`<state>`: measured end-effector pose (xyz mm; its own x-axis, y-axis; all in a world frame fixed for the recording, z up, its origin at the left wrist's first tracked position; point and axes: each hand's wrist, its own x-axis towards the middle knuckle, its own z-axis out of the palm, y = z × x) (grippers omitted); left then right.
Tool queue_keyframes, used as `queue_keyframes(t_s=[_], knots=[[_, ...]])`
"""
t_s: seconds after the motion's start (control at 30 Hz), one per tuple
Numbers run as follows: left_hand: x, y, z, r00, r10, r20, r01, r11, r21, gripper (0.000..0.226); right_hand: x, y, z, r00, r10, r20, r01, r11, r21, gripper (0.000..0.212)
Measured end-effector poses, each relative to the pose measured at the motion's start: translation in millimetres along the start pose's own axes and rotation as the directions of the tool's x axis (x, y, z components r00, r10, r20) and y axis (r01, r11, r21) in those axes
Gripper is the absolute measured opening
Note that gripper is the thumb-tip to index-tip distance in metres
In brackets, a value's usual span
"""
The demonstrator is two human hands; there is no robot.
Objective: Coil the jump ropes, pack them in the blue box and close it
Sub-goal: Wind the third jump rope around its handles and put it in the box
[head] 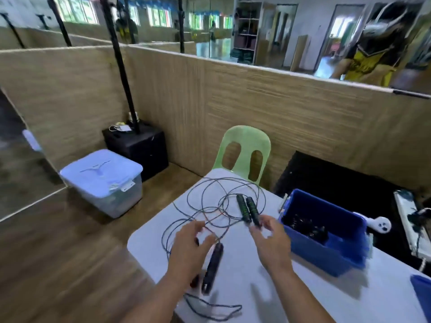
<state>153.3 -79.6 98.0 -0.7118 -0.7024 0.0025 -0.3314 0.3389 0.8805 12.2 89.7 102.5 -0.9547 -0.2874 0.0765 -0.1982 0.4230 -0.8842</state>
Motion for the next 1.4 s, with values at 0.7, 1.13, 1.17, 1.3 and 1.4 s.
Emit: queue_keyframes(t_s=[0.7, 1.13, 1.17, 1.3, 1.4], knots=[[22, -98, 13, 0.952, -0.217, 0.217, 0.129, 0.924, 0.360, 0.010, -17, 42, 141, 0.877, 0.384, 0.287, -0.252, 0.879, -0.405, 0.043], [25, -101, 20, 0.925, -0.341, 0.169, 0.312, 0.934, 0.175, 0.016, -5, 43, 147, 0.873, 0.380, 0.307, -0.279, 0.904, -0.325, 0.014], [25, -100, 19, 0.917, -0.363, 0.164, 0.348, 0.930, 0.115, 0.017, -5, 40, 145, 0.869, 0.383, 0.312, -0.304, 0.912, -0.274, 0.010], [22, -89, 15, 0.899, -0.406, 0.165, 0.430, 0.890, -0.149, 0.025, -6, 29, 136, 0.848, 0.412, 0.334, -0.403, 0.910, -0.097, 0.006], [18, -80, 10, 0.912, -0.365, 0.189, 0.406, 0.874, -0.269, 0.028, -7, 19, 130, 0.851, 0.400, 0.341, -0.421, 0.907, -0.013, 0.007]])
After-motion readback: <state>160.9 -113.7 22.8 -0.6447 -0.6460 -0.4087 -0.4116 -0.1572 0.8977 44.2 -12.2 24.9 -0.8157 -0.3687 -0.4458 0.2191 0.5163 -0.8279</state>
